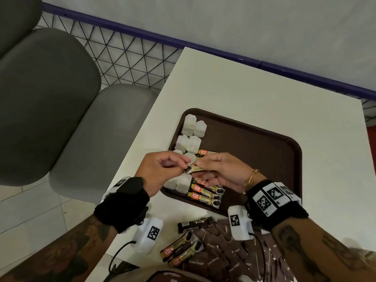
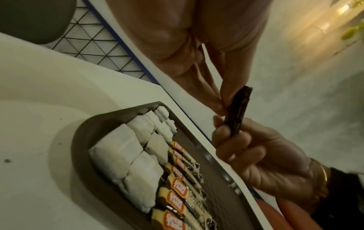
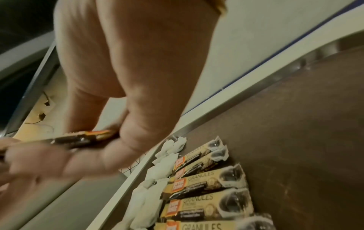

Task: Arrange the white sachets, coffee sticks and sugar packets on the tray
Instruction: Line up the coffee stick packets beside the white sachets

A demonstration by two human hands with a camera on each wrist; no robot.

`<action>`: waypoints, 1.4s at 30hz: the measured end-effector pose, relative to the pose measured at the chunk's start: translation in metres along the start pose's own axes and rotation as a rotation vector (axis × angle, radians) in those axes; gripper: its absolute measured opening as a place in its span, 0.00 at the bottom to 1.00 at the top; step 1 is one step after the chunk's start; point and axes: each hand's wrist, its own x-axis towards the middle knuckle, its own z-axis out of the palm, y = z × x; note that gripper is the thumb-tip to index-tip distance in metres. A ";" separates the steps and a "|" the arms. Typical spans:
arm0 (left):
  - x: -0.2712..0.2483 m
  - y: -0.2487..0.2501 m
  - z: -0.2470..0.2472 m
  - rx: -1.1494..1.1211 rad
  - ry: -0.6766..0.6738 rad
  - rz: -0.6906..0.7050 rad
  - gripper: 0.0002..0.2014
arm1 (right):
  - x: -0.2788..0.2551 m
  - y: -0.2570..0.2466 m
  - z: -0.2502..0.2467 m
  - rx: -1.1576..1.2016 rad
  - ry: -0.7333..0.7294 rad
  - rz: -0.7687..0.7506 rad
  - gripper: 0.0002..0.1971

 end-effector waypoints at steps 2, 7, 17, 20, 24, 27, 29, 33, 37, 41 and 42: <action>-0.001 -0.002 0.001 0.018 -0.001 -0.009 0.13 | 0.000 0.004 -0.002 0.111 0.037 -0.069 0.14; 0.001 -0.002 0.004 -0.080 0.067 -0.133 0.09 | -0.001 0.008 -0.006 0.144 0.096 -0.155 0.12; 0.006 -0.002 0.005 -0.193 0.120 -0.216 0.11 | -0.002 0.014 -0.002 0.207 0.161 -0.286 0.22; 0.004 -0.001 0.012 -0.205 0.074 -0.245 0.07 | 0.004 0.018 0.007 0.296 0.272 -0.326 0.14; 0.005 0.000 0.016 -0.130 -0.008 -0.255 0.08 | 0.008 0.022 0.013 0.256 0.311 -0.300 0.09; 0.011 0.003 0.014 -0.062 0.000 -0.247 0.09 | 0.006 0.020 0.012 0.248 0.287 -0.295 0.08; 0.018 0.006 0.012 -0.087 0.053 -0.257 0.09 | 0.002 0.019 0.009 0.222 0.239 -0.274 0.09; 0.025 0.009 0.008 -0.075 0.086 -0.267 0.03 | -0.001 0.021 0.007 0.064 0.232 -0.270 0.10; 0.025 0.000 0.010 -0.094 0.157 -0.335 0.02 | -0.002 0.026 0.004 -0.285 0.368 -0.383 0.12; 0.025 -0.005 0.015 -0.168 0.209 -0.379 0.02 | 0.001 0.028 0.001 -0.520 0.456 -0.443 0.10; 0.025 -0.006 0.014 -0.181 0.215 -0.383 0.03 | 0.002 0.027 -0.002 -0.511 0.464 -0.442 0.09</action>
